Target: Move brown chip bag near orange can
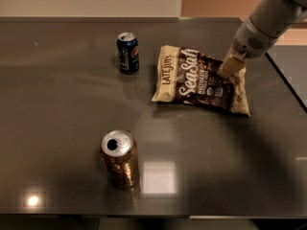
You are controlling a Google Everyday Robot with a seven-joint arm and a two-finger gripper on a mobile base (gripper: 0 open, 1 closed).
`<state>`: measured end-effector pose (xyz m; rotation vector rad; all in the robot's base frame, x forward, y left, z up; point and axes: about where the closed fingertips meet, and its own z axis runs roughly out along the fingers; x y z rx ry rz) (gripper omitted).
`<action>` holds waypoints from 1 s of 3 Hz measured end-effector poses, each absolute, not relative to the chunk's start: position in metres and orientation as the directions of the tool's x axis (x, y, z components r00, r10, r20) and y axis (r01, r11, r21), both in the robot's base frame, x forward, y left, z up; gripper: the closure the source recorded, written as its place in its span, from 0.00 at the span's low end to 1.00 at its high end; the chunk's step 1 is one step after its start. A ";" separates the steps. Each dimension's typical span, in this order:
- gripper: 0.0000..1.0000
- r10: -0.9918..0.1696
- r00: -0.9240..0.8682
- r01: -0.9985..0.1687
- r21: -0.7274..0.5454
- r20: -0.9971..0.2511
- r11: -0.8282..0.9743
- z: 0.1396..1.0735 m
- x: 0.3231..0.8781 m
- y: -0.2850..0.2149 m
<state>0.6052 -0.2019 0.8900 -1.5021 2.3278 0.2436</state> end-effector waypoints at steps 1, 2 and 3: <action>1.00 -0.836 -0.362 -0.911 -0.032 -0.413 0.411 0.912 0.587 -0.186; 1.00 -0.830 -0.364 -0.917 0.010 -0.423 0.398 0.919 0.567 -0.169; 1.00 -0.827 -0.361 -0.928 0.074 -0.432 0.366 0.919 0.543 -0.144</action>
Offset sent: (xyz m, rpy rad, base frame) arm -0.0679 0.0489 0.0416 0.0885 0.0896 0.0436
